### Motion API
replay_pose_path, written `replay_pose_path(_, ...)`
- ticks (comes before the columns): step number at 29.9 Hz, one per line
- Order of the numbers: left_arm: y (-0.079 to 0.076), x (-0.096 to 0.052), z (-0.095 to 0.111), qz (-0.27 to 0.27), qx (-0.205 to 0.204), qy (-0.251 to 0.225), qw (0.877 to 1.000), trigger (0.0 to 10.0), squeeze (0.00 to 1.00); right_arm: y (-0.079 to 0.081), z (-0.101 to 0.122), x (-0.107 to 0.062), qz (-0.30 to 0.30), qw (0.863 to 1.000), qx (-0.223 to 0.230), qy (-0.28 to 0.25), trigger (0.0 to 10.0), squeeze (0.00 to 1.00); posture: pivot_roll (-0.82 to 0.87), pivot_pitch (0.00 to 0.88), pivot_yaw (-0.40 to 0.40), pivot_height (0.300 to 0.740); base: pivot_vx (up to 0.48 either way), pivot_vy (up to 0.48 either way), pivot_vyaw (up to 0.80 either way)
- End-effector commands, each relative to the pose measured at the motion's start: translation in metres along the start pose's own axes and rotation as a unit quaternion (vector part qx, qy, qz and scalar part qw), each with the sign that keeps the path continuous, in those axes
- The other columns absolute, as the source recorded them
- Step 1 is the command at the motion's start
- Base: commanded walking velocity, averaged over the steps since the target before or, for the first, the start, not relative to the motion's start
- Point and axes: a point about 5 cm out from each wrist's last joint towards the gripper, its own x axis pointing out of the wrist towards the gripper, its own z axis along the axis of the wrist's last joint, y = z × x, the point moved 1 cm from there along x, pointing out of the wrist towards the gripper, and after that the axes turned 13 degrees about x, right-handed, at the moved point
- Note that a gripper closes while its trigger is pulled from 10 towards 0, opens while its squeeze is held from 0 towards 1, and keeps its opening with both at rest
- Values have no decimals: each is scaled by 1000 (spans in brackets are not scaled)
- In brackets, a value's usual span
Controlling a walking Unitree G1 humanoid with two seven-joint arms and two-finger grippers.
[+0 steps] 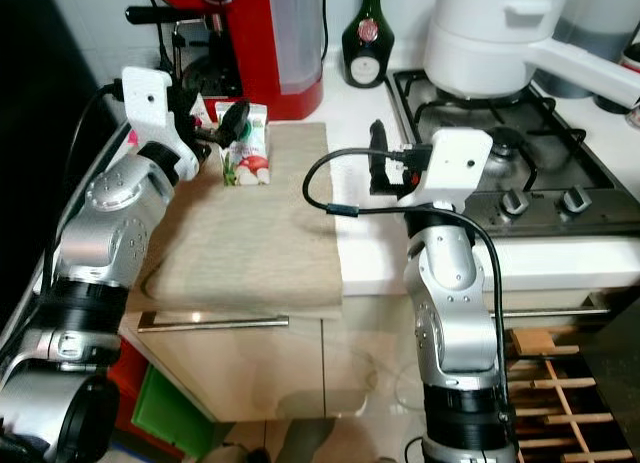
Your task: Restocking fridge
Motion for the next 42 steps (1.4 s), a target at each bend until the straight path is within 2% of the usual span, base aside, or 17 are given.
replay_pose_path(1,-6,-1,5,-8,16,-6,1000,10000,0,2,0,-1,2,1000,-4,5,10000,0,-62,0,89,740,0,0,0)
replay_pose_path(5,-11,-1,6,-16,28,-13,999,10000,0,2,0,-1,2,1000,-4,5,10000,0,-62,0,89,740,0,0,0)
replay_pose_path(13,-15,5,-3,-22,33,3,999,10000,0,2,-1,-1,-1,1000,-2,5,10000,0,-67,0,99,740,0,0,0)
replay_pose_path(15,-16,8,-9,-21,29,20,999,10000,0,2,-1,-1,-4,1000,-2,5,10000,0,-78,0,109,740,0,0,0)
replay_pose_path(26,-15,15,-23,-11,8,50,999,10000,0,-1,-2,-5,-11,1000,-6,5,10000,0,-95,0,114,740,0,0,0)
replay_pose_path(33,-8,18,-28,-4,-7,63,998,10000,0,-1,-2,-5,-10,1000,-8,6,10000,0,-98,0,117,740,0,0,0)
replay_pose_path(42,5,20,-36,9,1,77,997,10000,0,-1,-3,-7,-10,1000,-8,8,10000,0,-96,0,118,740,0,0,0)
